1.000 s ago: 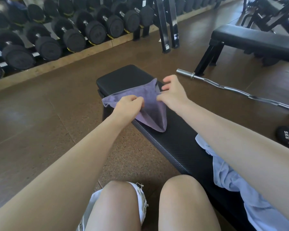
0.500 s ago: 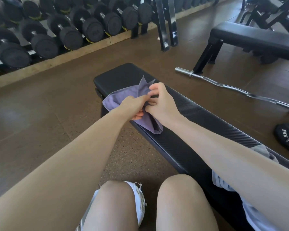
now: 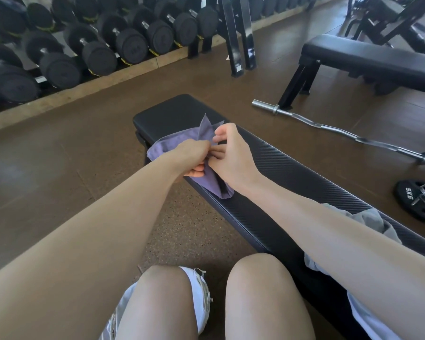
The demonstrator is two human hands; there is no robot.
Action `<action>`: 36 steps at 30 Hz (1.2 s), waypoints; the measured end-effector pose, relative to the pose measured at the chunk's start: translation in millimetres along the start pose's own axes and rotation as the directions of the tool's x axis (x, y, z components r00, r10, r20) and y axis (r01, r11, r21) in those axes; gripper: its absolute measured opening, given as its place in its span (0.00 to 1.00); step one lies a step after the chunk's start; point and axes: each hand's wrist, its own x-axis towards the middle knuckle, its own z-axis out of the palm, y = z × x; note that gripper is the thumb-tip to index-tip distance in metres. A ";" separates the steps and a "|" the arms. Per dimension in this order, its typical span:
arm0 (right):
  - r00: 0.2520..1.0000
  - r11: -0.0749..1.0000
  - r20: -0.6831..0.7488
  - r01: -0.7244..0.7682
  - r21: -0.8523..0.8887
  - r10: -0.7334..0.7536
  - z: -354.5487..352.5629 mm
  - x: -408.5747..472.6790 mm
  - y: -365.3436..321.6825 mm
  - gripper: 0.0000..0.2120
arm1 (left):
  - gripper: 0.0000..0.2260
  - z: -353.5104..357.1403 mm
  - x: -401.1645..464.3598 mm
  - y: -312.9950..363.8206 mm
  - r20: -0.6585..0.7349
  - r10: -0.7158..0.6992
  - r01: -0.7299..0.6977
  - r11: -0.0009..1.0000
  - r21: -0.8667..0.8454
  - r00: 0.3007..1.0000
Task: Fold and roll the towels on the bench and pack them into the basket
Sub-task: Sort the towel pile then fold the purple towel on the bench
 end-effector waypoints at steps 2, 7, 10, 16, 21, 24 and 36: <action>1.000 1.000 0.025 -0.005 -0.020 0.006 0.1 -3.7 3.8 0.20 | 0.09 -2.4 -1.1 -0.9 -0.007 0.017 -0.017 0.999 -0.034 1.000; 0.966 0.942 0.149 -0.162 -0.294 0.213 -11.1 -15.4 14.8 0.18 | 0.09 -8.2 -5.6 6.1 -0.075 0.075 -0.082 0.992 -0.092 0.994; 0.901 0.867 0.150 -0.331 -0.372 0.408 -20.2 -15.8 20.9 0.12 | 0.12 -17.6 -5.1 15.0 -0.116 0.086 -0.093 0.994 -0.061 0.990; 0.688 0.623 0.292 -0.726 0.292 0.664 -45.6 8.4 -4.9 0.10 | 0.13 -33.5 -10.4 34.4 -0.112 0.115 -0.124 0.989 -0.077 0.987; 0.628 0.573 0.437 -0.774 0.269 0.644 -52.5 19.1 -28.3 0.10 | 0.13 -33.3 -17.9 48.4 -0.047 0.157 -0.158 0.987 -0.015 0.986; 0.642 0.634 0.283 -0.762 0.133 0.712 -47.1 26.1 -31.3 0.11 | 0.12 -35.1 -21.6 53.5 -0.009 0.185 -0.184 0.983 0.026 0.983; 0.839 0.838 0.046 -0.544 0.038 0.542 -94.2 97.9 -92.7 0.07 | 0.09 -66.8 -22.2 84.1 -0.060 0.018 -0.032 0.968 -0.249 0.998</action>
